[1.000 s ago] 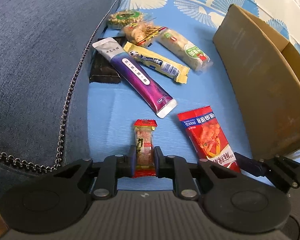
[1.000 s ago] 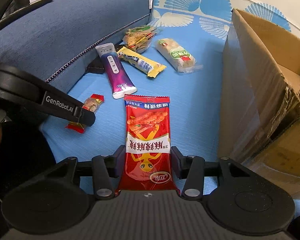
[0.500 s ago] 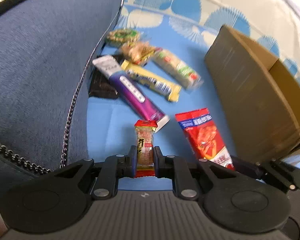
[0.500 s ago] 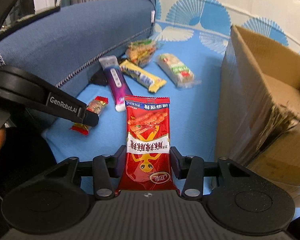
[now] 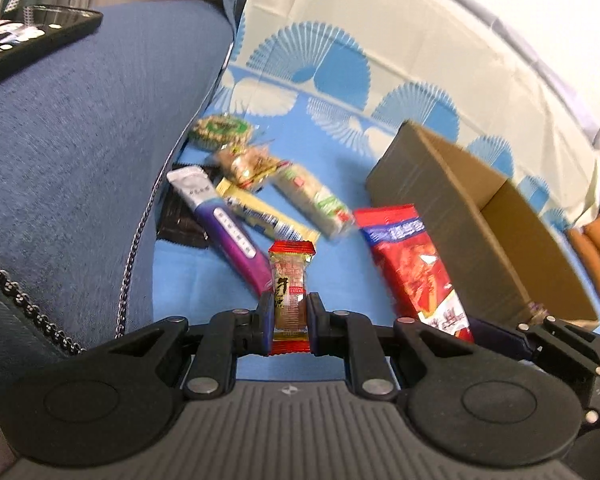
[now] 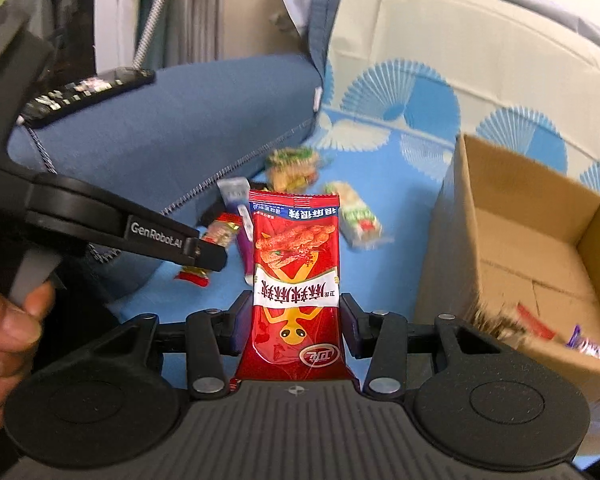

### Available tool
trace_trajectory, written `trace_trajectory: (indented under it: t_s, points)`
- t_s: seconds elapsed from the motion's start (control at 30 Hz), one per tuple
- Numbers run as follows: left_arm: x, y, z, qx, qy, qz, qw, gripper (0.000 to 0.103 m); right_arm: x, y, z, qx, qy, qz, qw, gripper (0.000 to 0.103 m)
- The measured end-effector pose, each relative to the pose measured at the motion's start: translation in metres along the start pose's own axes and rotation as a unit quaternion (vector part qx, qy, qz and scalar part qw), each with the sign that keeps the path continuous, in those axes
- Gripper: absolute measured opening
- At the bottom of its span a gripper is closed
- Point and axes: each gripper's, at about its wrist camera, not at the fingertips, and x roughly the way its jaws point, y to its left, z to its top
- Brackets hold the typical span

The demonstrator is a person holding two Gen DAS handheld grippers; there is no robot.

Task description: Organize snacks

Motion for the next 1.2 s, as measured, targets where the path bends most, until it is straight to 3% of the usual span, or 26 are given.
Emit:
trace_trajectory:
  t_s: [0.2,0.37,0.67,0.9,1.2]
  points:
    - [-0.011,-0.006,0.001,0.009,-0.026,-0.011,0.9996,0.018,-0.021,-0.015,0.012,0.016,-0.039,0.005,0.999,0.047]
    - [-0.009,-0.016,0.003,0.024,-0.016,-0.004,0.9996,0.018,-0.027,-0.029,0.021,0.047,-0.061,0.009,0.997,0.047]
    - [-0.007,-0.022,0.019,-0.014,-0.003,0.021,0.9997,0.018,-0.042,-0.049,0.03,0.059,-0.104,-0.008,0.993,0.047]
    - [-0.006,-0.065,0.047,0.022,-0.014,0.012,0.9996,0.018,-0.051,-0.085,0.034,0.109,-0.123,-0.042,0.985,0.047]
    - [0.002,-0.15,0.086,0.058,-0.049,-0.033,0.9966,0.018,-0.057,-0.136,0.031,0.154,-0.123,-0.132,0.971,0.047]
